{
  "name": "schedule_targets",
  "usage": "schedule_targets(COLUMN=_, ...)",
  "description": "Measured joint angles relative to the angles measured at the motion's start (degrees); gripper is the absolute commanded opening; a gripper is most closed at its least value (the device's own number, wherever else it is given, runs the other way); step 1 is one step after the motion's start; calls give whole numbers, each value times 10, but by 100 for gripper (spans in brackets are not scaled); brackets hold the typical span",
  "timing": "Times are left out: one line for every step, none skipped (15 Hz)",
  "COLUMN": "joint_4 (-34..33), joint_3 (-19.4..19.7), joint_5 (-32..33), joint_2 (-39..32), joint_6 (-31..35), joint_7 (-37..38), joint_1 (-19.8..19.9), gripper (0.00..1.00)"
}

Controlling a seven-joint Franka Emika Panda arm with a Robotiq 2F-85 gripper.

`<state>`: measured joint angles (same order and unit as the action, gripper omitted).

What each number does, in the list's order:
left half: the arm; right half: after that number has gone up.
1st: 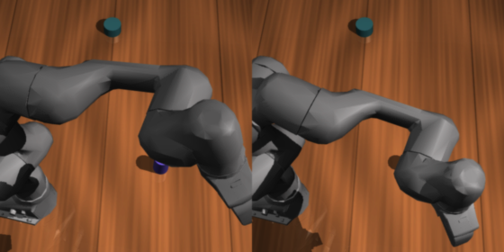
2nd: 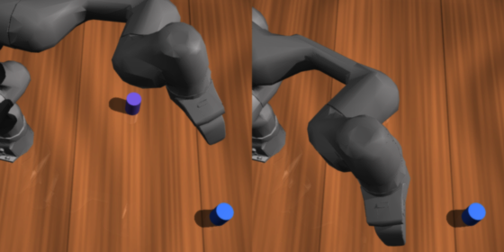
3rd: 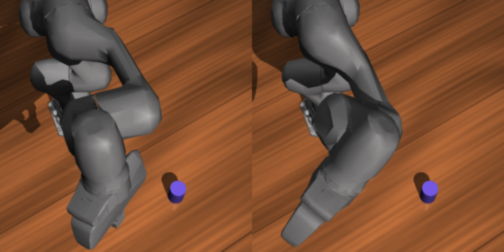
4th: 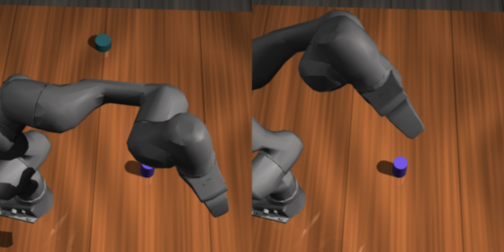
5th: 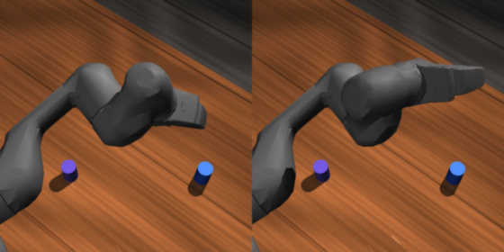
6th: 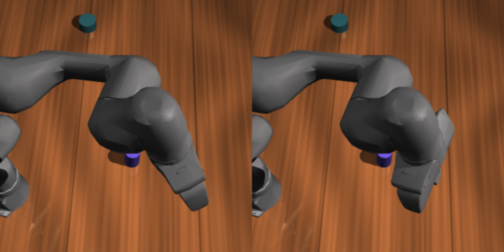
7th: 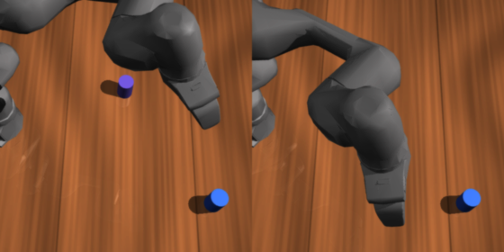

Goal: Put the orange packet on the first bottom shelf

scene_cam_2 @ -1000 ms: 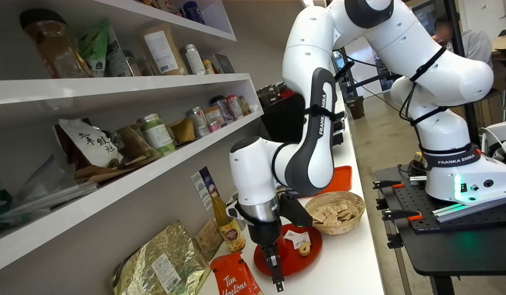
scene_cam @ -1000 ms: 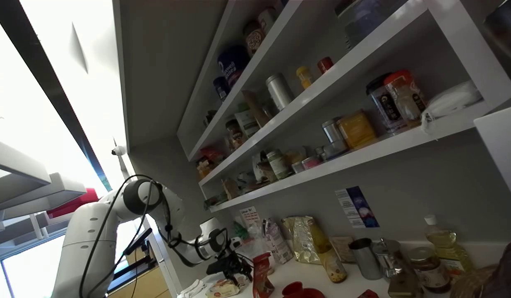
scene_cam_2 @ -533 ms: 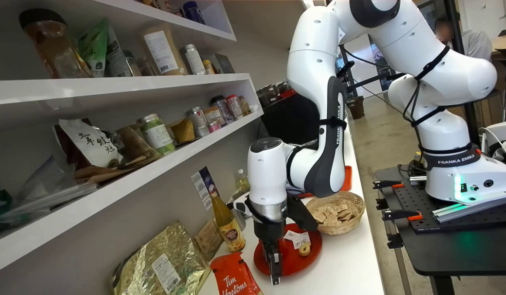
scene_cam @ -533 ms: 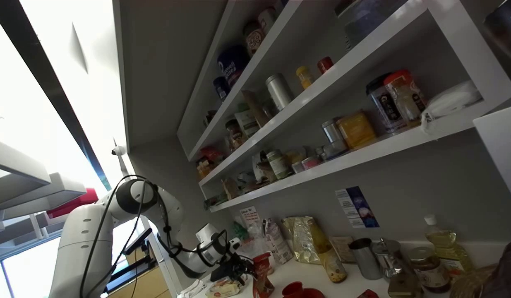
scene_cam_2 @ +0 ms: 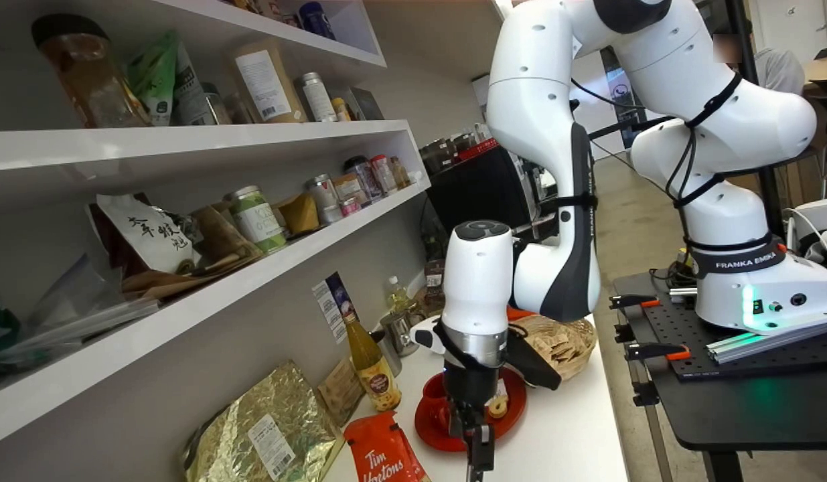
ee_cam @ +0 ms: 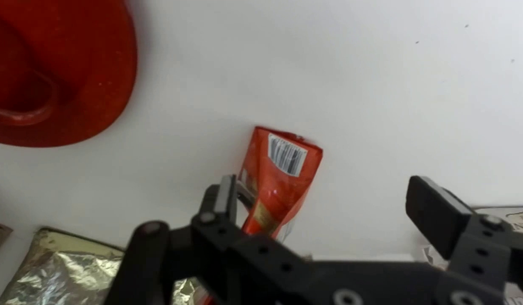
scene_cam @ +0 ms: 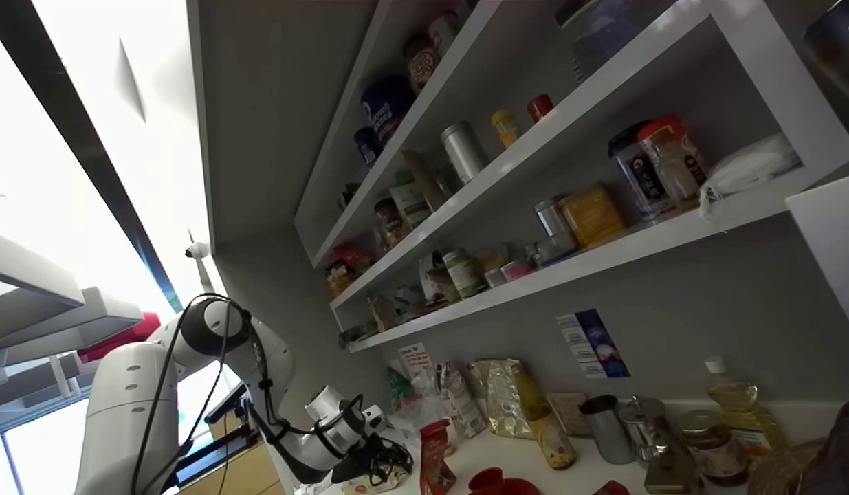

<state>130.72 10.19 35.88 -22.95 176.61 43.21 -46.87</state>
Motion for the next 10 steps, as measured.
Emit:
schedule_targets(joint_4=9, joint_3=0, joint_5=0, joint_2=2, joint_6=10, joint_7=8, joint_1=-7, gripper=100)
schedule_targets(joint_4=17, joint_3=3, joint_5=0, joint_2=3, joint_6=20, joint_7=14, joint_1=-15, gripper=100)
schedule_targets(joint_4=24, joint_3=11, joint_5=1, joint_2=4, joint_6=29, joint_7=21, joint_1=-25, gripper=100)
schedule_targets(joint_4=30, joint_3=24, joint_5=2, joint_2=4, joint_6=38, joint_7=30, joint_1=-39, gripper=100)
schedule_targets(joint_4=35, joint_3=38, joint_5=2, joint_2=4, joint_6=46, joint_7=37, joint_1=-53, gripper=100)
schedule_targets(joint_4=39, joint_3=53, joint_5=2, joint_2=4, joint_6=54, joint_7=43, joint_1=-68, gripper=100)
schedule_targets(joint_4=43, joint_3=72, joint_5=2, joint_2=3, joint_6=61, joint_7=50, joint_1=-85, gripper=100)
schedule_targets(joint_4=45, joint_3=92, joint_5=2, joint_2=3, joint_6=67, joint_7=55, joint_1=-104, gripper=100)
schedule_targets(joint_4=47, joint_3=112, joint_5=2, joint_2=1, joint_6=71, joint_7=61, joint_1=-122, gripper=100)
schedule_targets(joint_4=49, joint_3=132, joint_5=2, joint_2=-2, joint_6=75, joint_7=66, joint_1=-139, gripper=100)
